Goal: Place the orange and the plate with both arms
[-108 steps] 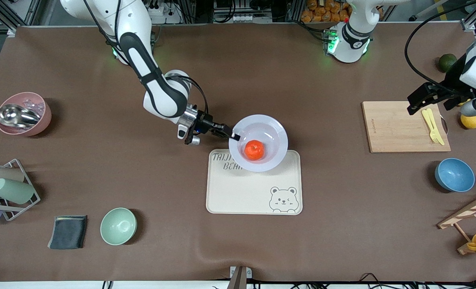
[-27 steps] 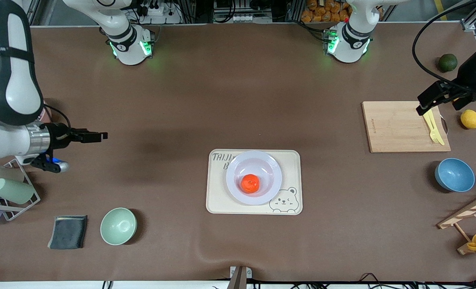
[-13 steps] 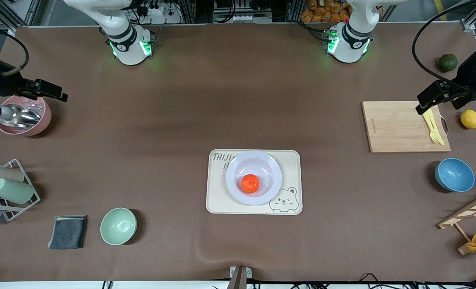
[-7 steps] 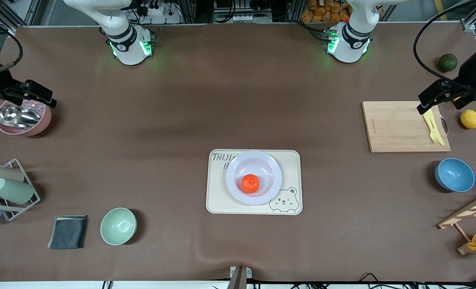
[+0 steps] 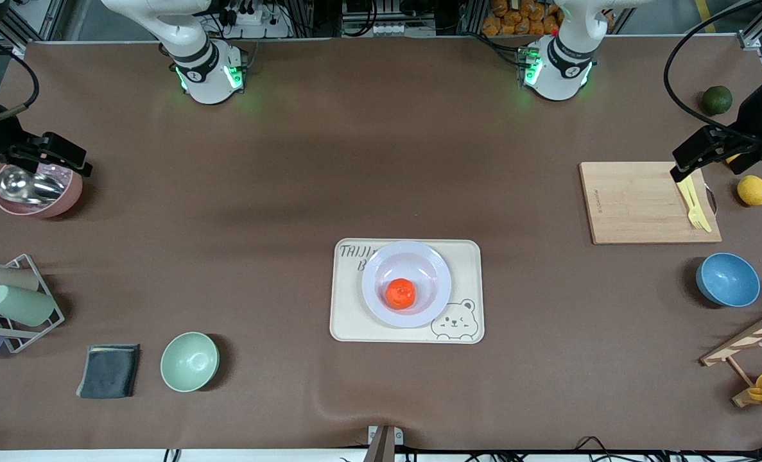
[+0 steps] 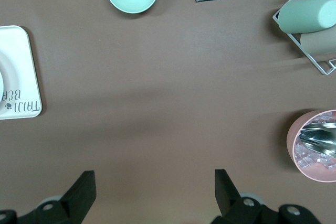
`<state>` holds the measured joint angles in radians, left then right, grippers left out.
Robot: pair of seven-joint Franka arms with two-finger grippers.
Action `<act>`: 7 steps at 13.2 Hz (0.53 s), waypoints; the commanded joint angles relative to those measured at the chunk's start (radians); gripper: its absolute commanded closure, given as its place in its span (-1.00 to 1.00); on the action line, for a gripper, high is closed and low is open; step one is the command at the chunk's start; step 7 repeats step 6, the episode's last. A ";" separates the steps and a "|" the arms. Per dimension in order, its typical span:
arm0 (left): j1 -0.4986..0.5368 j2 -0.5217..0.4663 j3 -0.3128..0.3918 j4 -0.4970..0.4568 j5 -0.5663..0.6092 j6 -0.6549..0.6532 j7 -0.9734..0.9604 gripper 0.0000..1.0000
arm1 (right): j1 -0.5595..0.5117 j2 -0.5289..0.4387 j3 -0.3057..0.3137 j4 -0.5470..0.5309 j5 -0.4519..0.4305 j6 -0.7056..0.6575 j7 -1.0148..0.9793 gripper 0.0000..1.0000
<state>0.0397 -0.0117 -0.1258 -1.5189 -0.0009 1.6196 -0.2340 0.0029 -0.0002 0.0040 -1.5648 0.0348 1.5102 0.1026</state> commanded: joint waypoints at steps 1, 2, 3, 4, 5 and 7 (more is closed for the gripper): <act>0.005 -0.011 -0.003 0.006 -0.011 -0.018 0.024 -1.00 | 0.025 0.005 -0.004 0.009 -0.024 -0.005 0.017 -1.00; 0.003 -0.010 -0.005 0.006 -0.007 -0.017 0.022 -1.00 | 0.028 0.005 -0.005 0.012 -0.026 -0.007 0.017 -1.00; 0.005 -0.010 -0.003 0.008 -0.004 -0.017 0.021 -1.00 | 0.026 0.005 -0.006 0.012 -0.026 -0.005 0.017 -1.00; 0.005 -0.008 0.002 0.009 -0.005 -0.017 0.022 -1.00 | 0.026 0.005 -0.006 0.011 -0.027 -0.002 0.017 -1.00; 0.005 -0.008 0.005 0.009 -0.005 -0.021 0.021 -1.00 | 0.026 0.005 -0.006 0.012 -0.027 -0.001 0.017 -1.00; 0.006 -0.008 0.005 0.022 -0.004 -0.041 0.022 -1.00 | 0.026 0.005 -0.006 0.011 -0.027 -0.002 0.017 -1.00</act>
